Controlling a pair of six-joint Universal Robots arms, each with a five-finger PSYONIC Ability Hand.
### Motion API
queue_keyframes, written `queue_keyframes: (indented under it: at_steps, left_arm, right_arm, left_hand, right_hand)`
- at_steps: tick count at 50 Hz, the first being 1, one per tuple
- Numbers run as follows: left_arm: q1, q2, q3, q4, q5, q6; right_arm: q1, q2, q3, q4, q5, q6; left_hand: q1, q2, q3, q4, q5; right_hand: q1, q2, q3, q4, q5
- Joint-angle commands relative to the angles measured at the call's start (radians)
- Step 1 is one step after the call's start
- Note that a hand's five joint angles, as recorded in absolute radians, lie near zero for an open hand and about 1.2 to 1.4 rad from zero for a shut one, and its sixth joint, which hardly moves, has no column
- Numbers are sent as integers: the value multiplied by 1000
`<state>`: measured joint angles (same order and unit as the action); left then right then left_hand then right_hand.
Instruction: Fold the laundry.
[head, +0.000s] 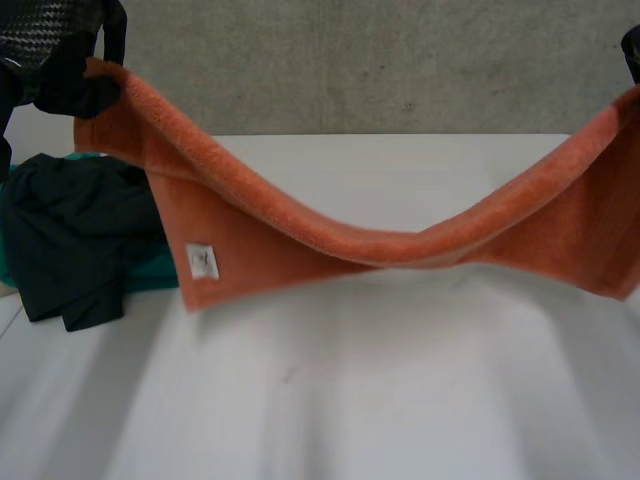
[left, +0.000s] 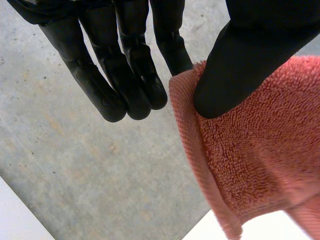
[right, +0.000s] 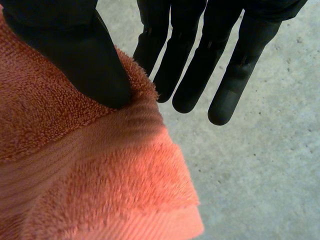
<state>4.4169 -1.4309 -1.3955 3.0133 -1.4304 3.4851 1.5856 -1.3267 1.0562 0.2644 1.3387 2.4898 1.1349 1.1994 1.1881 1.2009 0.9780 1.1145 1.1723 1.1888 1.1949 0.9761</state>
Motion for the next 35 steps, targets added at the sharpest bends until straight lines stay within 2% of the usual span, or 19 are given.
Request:
queue_keyframes:
  at_steps: [1,8,11,12,14,15,16,18,19,22,26,31,35]
  left_arm:
    - [21,-261,95,-56,-68,18]
    - [-10,-631,254,-105,-205,29]
    - [-24,-744,326,-120,-238,26]
    - [-33,-803,373,-135,-249,25]
    - [-42,-856,417,-155,-249,23]
    - [-48,-873,434,-166,-248,23]
    - [-62,-881,459,-181,-254,29]
    - [-76,-873,474,-191,-260,29]
    - [-82,-865,477,-191,-265,28]
    - [-85,-806,448,-165,-272,25]
    - [-68,-691,348,-91,-260,31]
    - [-21,-559,144,5,-200,95]
    - [27,-493,2,29,-136,190]
  right_arm:
    - [54,216,-143,15,19,4]
    - [117,453,-215,-34,34,-67]
    - [136,521,-232,-77,60,-78]
    - [148,556,-240,-115,85,-77]
    - [157,581,-243,-166,118,-69]
    - [160,592,-243,-194,138,-63]
    - [165,595,-240,-248,181,-51]
    - [165,580,-231,-292,221,-36]
    - [165,569,-223,-307,238,-26]
    - [163,502,-173,-317,264,20]
    - [152,402,-75,-249,228,46]
    - [125,282,77,-44,120,18]
    - [96,236,180,94,56,-12]
  left_hand:
    - [261,197,208,195,244]
    - [261,197,208,195,244]
    - [261,197,208,195,244]
    - [256,191,203,190,238]
    - [-127,-191,-180,-193,-144]
    - [-332,-397,-385,-398,-350]
    - [-645,-710,-698,-711,-663]
    - [-905,-970,-959,-972,-923]
    - [-960,-1025,-1014,-1026,-978]
    - [-960,-1025,-1014,-1026,-978]
    - [-960,-1025,-1014,-1026,-978]
    - [-960,-1025,-1014,-1026,-978]
    - [-790,-855,-843,-856,-808]
  right_hand:
    - [282,224,207,201,246]
    - [282,224,207,201,246]
    - [282,224,207,201,246]
    - [-114,-172,-188,-194,-150]
    - [-720,-777,-794,-800,-756]
    - [-940,-998,-1014,-1020,-976]
    - [-940,-998,-1014,-1020,-976]
    - [-940,-998,-1014,-1020,-976]
    - [-940,-998,-1014,-1020,-976]
    - [-940,-998,-1014,-1020,-976]
    - [-940,-998,-1014,-1020,-976]
    - [-940,-998,-1014,-1020,-976]
    - [-843,-901,-918,-924,-880]
